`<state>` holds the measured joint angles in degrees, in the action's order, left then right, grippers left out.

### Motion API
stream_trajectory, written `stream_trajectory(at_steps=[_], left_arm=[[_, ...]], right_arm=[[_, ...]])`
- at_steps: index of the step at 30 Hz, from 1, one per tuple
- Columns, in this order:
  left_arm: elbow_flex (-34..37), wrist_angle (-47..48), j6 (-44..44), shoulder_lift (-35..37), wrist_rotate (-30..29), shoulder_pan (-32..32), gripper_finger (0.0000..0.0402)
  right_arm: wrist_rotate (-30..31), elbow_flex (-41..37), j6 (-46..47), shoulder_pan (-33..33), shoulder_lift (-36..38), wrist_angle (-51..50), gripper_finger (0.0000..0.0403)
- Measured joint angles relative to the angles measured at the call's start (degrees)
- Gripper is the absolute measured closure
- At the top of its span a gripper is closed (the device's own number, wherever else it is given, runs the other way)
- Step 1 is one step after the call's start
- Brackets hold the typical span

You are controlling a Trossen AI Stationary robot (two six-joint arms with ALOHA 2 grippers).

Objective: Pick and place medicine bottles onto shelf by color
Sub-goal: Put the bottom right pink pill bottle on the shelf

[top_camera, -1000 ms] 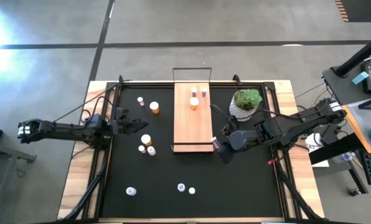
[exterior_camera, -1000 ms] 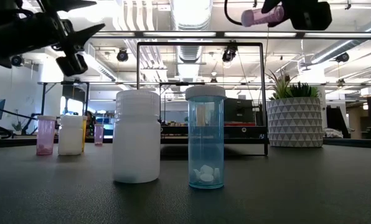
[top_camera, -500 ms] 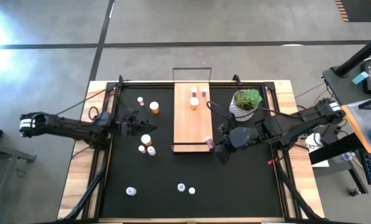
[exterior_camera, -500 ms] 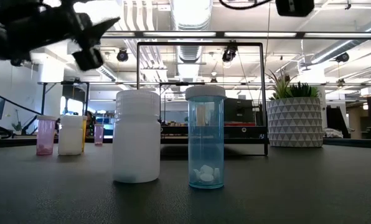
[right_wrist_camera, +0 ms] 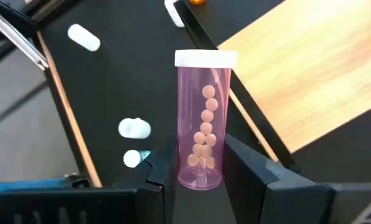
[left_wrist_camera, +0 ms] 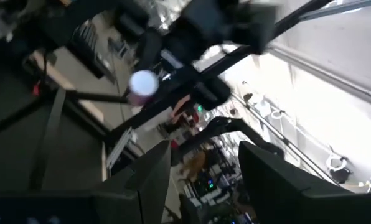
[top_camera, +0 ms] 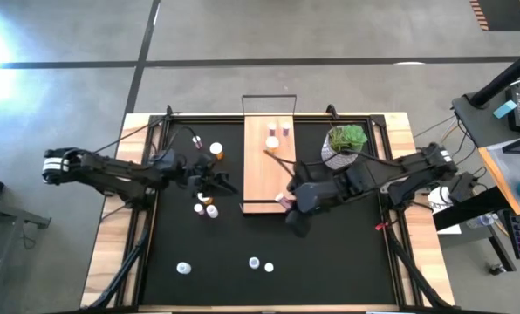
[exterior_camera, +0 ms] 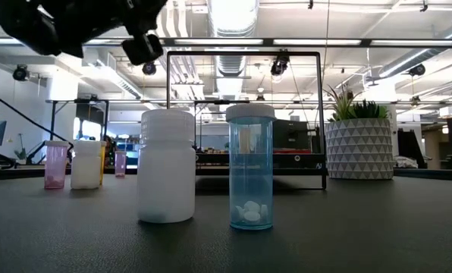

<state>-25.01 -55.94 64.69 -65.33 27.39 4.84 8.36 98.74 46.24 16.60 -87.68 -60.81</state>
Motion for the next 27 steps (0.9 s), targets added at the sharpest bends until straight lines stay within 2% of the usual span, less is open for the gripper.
stream_trajectory(at_steps=[11,19,27], left_arm=[[-3.04,-0.09,0.71,-6.60,1.24,-1.42,0.0228],[-5.72,0.03,-3.17,-7.51,1.54,-1.49,0.0228],[-6.07,6.04,-8.03,-6.99,0.68,-1.53,0.0228]], right_arm=[[0.01,17.13,-10.21,-2.28,-11.39,-8.14,0.0305],[-5.99,21.80,-13.99,-5.68,-16.34,-9.37,0.0305],[-11.57,23.06,-14.71,-7.56,-17.02,-8.73,0.0305]])
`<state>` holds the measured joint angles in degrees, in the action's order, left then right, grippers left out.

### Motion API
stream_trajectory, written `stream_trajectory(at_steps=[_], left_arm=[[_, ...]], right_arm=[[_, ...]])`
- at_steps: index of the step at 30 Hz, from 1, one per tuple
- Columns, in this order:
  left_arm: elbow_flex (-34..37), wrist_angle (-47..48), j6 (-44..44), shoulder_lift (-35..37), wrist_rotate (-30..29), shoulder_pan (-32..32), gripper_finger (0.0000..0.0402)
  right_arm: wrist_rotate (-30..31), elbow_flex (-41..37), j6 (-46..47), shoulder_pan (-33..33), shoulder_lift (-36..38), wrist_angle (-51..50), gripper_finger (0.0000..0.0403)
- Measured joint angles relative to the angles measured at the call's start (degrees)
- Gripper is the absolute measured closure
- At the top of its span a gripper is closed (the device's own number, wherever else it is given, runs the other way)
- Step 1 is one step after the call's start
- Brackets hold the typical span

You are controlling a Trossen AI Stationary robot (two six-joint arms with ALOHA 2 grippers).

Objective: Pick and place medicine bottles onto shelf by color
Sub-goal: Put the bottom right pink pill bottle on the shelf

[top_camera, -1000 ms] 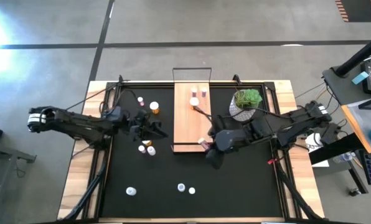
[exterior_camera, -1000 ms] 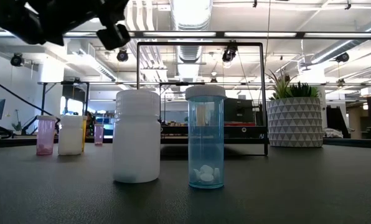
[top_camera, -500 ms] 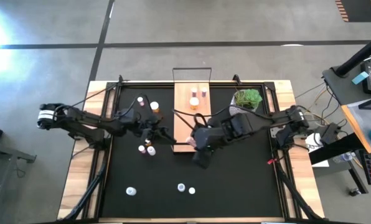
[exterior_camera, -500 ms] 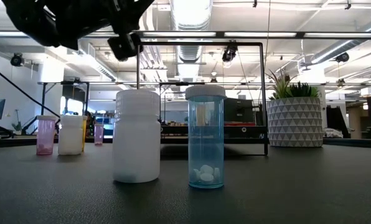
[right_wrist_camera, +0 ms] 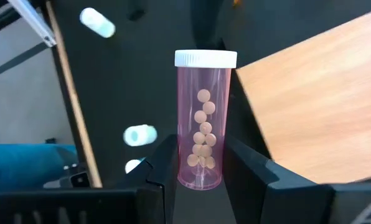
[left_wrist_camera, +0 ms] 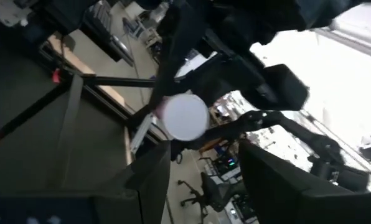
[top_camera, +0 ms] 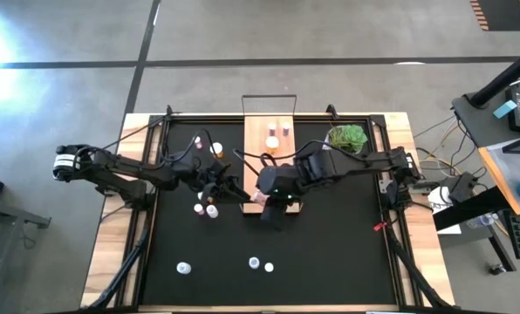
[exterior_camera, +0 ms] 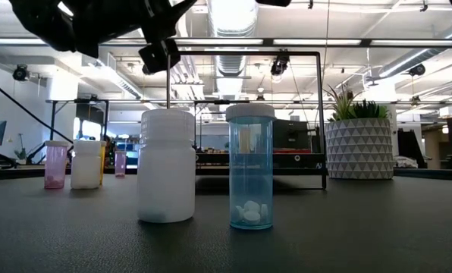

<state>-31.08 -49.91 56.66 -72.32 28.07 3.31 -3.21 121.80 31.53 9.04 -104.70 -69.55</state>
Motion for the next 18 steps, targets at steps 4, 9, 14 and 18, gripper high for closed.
stream_trajectory(at_steps=[4,9,14,18], left_arm=[[-0.27,0.02,-1.44,-0.17,-1.67,0.07,0.0228],[-1.19,0.08,-3.30,-0.19,-2.94,0.07,0.0228],[-2.23,1.11,-4.84,-0.56,-3.08,0.11,0.0228],[-3.05,4.78,-5.09,-0.56,-2.91,0.05,0.0228]], right_arm=[[-0.44,-0.02,-0.02,-0.35,-0.10,0.53,0.0305],[-1.41,-0.02,0.43,-1.12,-0.42,1.52,0.0305],[-1.67,-0.02,0.82,-2.08,-0.42,2.31,0.0305],[-1.30,-0.04,0.96,-2.76,-0.43,3.84,0.0305]])
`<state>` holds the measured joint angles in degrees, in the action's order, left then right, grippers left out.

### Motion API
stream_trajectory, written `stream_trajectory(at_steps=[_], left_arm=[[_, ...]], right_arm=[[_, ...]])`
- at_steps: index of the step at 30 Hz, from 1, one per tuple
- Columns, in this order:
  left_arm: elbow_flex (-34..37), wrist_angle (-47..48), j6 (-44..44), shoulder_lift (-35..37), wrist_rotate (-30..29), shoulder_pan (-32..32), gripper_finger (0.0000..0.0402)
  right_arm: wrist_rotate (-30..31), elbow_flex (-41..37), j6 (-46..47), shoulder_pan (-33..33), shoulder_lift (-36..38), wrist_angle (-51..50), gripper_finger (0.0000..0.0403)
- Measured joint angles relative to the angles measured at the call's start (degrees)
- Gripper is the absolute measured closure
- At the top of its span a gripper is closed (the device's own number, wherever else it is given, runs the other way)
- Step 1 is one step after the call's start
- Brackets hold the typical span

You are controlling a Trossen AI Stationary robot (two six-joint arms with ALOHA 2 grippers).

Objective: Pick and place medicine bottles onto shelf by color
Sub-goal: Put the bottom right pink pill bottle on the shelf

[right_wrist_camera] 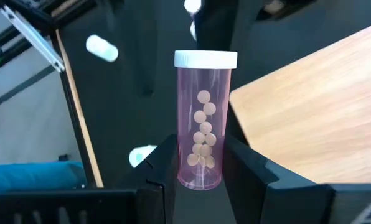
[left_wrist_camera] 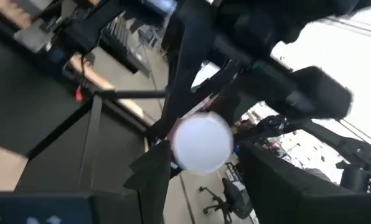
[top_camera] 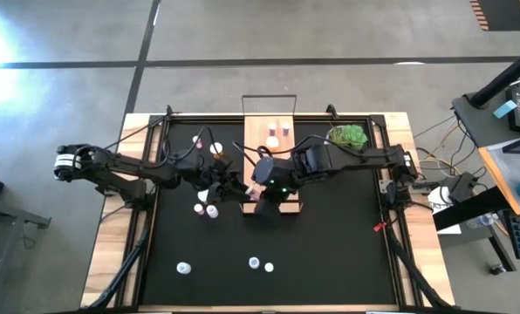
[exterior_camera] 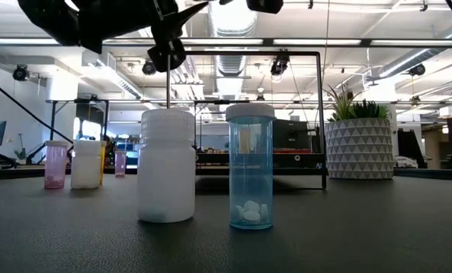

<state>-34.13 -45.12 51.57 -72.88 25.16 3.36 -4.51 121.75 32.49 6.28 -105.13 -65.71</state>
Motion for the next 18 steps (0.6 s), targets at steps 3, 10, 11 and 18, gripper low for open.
stream_trajectory(at_steps=[3,10,11,18], left_arm=[[-0.02,-0.14,-0.46,0.02,0.03,-0.01,0.0228],[-0.02,-0.03,-1.24,0.31,-0.19,0.01,0.0228],[-0.02,0.00,-1.45,0.30,-0.54,0.01,0.0228],[-0.02,-0.35,-2.56,0.22,-1.90,0.03,0.0228]], right_arm=[[-0.02,0.02,0.02,-0.45,-0.24,0.28,0.0305],[-0.02,0.02,0.02,-0.68,-0.38,0.20,0.0305],[-0.10,0.02,0.02,-0.68,-0.38,0.14,0.0305],[-0.51,0.00,0.02,-0.68,-0.40,0.02,0.0305]])
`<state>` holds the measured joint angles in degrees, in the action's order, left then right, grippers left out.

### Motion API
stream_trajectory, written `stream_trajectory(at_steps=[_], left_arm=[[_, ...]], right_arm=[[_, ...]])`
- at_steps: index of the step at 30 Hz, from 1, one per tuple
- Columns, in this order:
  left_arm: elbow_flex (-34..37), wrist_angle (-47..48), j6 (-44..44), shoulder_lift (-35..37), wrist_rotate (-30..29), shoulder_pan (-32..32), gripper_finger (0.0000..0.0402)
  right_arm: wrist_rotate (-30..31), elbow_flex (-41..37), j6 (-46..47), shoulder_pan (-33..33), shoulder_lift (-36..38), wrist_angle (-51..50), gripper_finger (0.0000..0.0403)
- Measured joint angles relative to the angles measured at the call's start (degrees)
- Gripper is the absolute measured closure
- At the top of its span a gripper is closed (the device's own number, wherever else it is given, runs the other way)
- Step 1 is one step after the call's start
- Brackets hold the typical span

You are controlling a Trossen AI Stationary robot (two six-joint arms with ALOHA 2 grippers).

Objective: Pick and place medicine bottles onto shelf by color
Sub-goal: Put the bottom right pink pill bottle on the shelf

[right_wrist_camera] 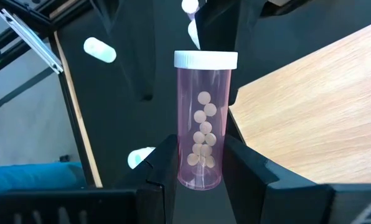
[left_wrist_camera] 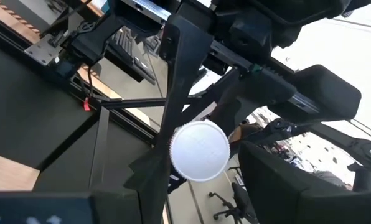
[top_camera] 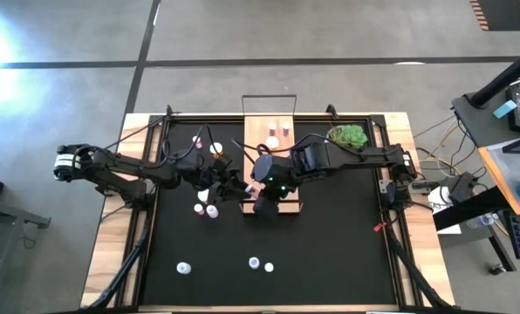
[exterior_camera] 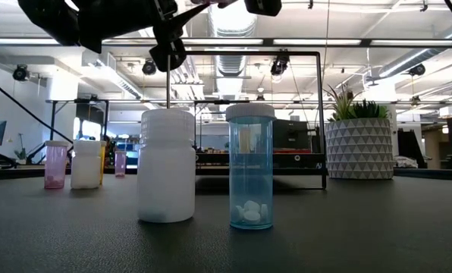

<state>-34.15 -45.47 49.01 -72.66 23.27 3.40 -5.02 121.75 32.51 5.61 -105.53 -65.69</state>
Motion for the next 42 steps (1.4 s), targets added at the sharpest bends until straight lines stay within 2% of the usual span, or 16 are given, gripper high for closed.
stream_trajectory(at_steps=[8,17,23,34,42], left_arm=[[0.00,-0.09,-0.50,0.00,-1.53,0.00,0.0235],[0.00,0.14,-0.53,-0.04,-1.76,0.01,0.0302],[0.00,0.15,-0.53,-0.04,-1.79,0.02,0.0300],[0.00,-0.11,-0.13,-0.05,-3.01,0.00,0.0298],[0.00,2.31,-0.16,-0.04,-3.46,1.44,0.0297]], right_arm=[[-0.07,-0.02,-0.03,0.00,-0.01,-0.02,0.0305],[-0.15,-0.02,0.00,0.00,-0.01,0.00,0.0305],[-0.13,-0.02,-0.85,0.00,-0.01,-0.01,0.0300],[0.07,-0.09,-1.90,-0.23,1.24,-1.41,0.0209],[2.01,-0.09,-1.64,-2.21,7.05,-9.84,0.0170]])
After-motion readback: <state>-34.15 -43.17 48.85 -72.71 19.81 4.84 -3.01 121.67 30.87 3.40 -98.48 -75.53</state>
